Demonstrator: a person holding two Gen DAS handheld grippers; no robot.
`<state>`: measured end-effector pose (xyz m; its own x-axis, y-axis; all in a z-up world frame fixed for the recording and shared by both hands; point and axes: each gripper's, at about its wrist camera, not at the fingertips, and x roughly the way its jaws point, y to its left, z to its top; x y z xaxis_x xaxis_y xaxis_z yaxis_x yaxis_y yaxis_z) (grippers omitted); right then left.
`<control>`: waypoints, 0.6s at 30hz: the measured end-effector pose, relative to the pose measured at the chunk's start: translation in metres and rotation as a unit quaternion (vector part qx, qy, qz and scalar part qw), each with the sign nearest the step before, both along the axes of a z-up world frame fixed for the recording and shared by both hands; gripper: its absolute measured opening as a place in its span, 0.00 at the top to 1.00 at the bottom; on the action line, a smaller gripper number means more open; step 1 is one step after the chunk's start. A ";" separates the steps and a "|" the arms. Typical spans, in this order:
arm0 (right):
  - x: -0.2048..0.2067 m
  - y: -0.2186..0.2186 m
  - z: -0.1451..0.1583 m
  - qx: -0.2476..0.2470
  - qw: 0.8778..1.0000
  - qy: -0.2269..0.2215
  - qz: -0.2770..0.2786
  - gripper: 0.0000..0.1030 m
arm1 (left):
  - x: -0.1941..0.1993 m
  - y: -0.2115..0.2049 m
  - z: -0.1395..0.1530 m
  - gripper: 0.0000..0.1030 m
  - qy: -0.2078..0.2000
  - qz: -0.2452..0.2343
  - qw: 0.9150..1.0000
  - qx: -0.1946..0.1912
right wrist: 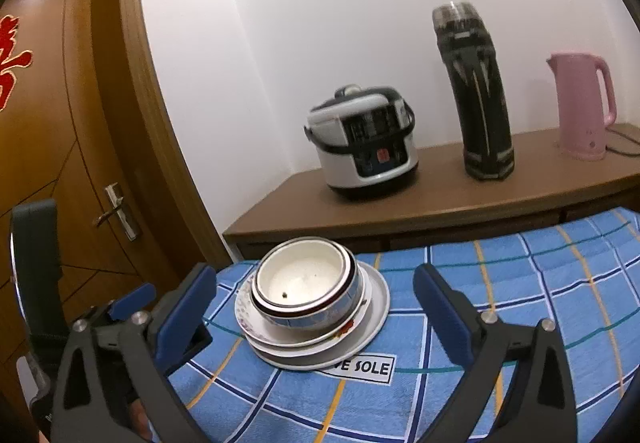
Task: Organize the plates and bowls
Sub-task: 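Withdraw the right gripper up and back from the stack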
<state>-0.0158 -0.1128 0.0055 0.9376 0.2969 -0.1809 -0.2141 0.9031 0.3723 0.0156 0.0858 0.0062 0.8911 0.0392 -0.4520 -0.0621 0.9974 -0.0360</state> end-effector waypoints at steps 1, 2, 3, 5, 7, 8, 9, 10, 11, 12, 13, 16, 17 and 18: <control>-0.004 0.000 0.002 0.000 1.000 -0.003 0.000 0.01 | -0.003 0.000 0.001 0.23 -0.003 0.000 1.000 0.000; -0.008 0.001 0.004 0.000 1.000 -0.007 0.000 0.01 | -0.006 0.001 0.003 0.23 -0.006 0.001 1.000 0.001; -0.011 0.001 0.005 0.000 1.000 -0.009 -0.001 0.00 | -0.009 0.001 0.004 0.23 -0.008 0.002 1.000 0.003; -0.017 0.001 0.007 0.001 1.000 -0.015 -0.003 0.00 | -0.012 0.000 0.006 0.23 -0.011 0.003 1.000 0.006; -0.021 0.001 0.009 0.002 1.000 -0.018 -0.006 0.00 | -0.017 0.000 0.009 0.22 -0.014 0.004 1.000 0.008; -0.022 0.000 0.010 0.003 1.000 -0.019 -0.006 0.00 | -0.019 -0.001 0.011 0.22 -0.017 0.004 1.000 0.009; -0.024 -0.001 0.011 0.005 1.000 -0.020 -0.008 0.00 | -0.022 -0.001 0.013 0.22 -0.021 0.002 1.000 0.009; -0.026 -0.002 0.011 0.008 1.000 -0.021 -0.009 0.00 | -0.025 -0.001 0.015 0.22 -0.023 0.001 1.000 0.010; -0.029 -0.003 0.012 0.010 1.000 -0.023 -0.012 0.00 | -0.027 -0.002 0.016 0.22 -0.025 0.001 1.000 0.010; -0.030 -0.004 0.012 0.010 1.000 -0.024 -0.013 0.00 | -0.029 -0.002 0.018 0.22 -0.028 0.002 1.000 0.012; -0.032 -0.005 0.013 0.010 0.999 -0.026 -0.016 0.00 | -0.031 -0.002 0.019 0.21 -0.029 0.003 0.999 0.013; -0.040 -0.006 0.016 0.009 0.999 -0.034 -0.023 0.00 | -0.038 -0.003 0.021 0.15 -0.035 0.004 0.999 0.014; -0.042 -0.007 0.017 0.009 0.999 -0.038 -0.025 0.00 | -0.040 -0.004 0.022 0.15 -0.038 0.005 0.999 0.014; -0.044 -0.007 0.018 0.007 0.999 -0.040 -0.027 0.00 | -0.042 -0.004 0.023 0.15 -0.039 0.006 0.999 0.015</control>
<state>-0.0601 -0.1194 0.0232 0.9637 0.2473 -0.1008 -0.1948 0.9091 0.3682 -0.0261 0.0815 0.0289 0.9234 0.0619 -0.3789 -0.0717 0.9974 -0.0118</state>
